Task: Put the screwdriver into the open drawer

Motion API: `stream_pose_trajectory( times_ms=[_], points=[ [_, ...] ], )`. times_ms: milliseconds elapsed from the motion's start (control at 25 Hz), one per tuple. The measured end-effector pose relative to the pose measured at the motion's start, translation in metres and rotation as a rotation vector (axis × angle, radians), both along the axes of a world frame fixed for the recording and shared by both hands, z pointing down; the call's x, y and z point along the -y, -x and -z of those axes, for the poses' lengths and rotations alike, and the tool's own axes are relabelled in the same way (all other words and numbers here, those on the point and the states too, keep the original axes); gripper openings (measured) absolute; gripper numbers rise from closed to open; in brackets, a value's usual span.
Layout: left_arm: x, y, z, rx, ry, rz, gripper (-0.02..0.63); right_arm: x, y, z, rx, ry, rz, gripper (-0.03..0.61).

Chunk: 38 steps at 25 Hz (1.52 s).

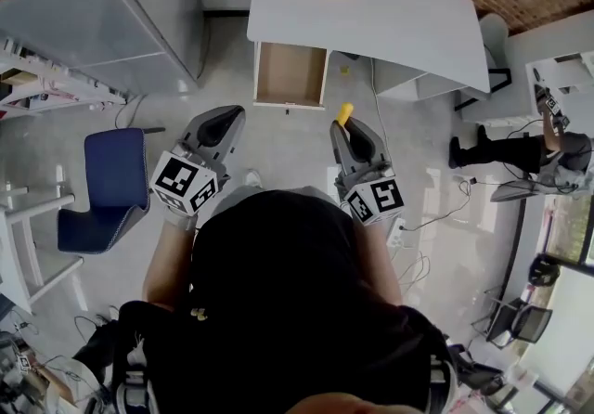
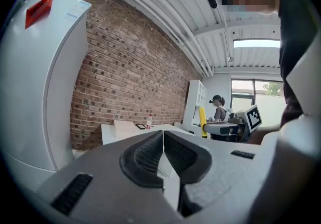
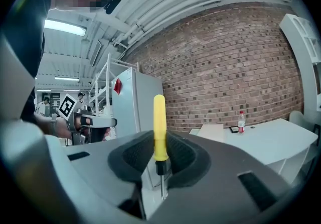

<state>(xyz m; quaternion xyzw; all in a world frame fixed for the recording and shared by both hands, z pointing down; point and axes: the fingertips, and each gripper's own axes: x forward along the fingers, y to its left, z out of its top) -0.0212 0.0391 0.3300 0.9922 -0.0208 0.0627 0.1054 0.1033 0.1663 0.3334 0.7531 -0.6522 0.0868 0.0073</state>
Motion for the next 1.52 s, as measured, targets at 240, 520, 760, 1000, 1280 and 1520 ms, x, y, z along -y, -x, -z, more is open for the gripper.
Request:
stream_pose_trajectory(
  times_ms=[240,520,760,1000,1280,1520],
  points=[
    [0.041,0.011,-0.009,0.034,-0.007,0.049,0.008,0.05,0.0,-0.018,0.034,0.045,0.057,0.081],
    [0.069,0.012,-0.019,0.069,0.024,0.139,0.008,0.093,-0.014,-0.05,0.131,0.108,0.123,0.081],
    [0.092,0.003,-0.031,0.107,0.068,0.239,0.008,0.133,-0.03,-0.09,0.18,0.187,0.212,0.081],
    [0.11,-0.004,-0.046,0.143,0.107,0.36,0.008,0.168,-0.052,-0.138,0.212,0.283,0.308,0.081],
    [0.113,-0.01,-0.065,0.226,0.131,0.448,0.008,0.2,-0.071,-0.205,0.278,0.399,0.39,0.081],
    [0.112,-0.007,-0.09,0.275,0.175,0.53,0.008,0.213,-0.082,-0.276,0.266,0.519,0.432,0.081]
  ],
)
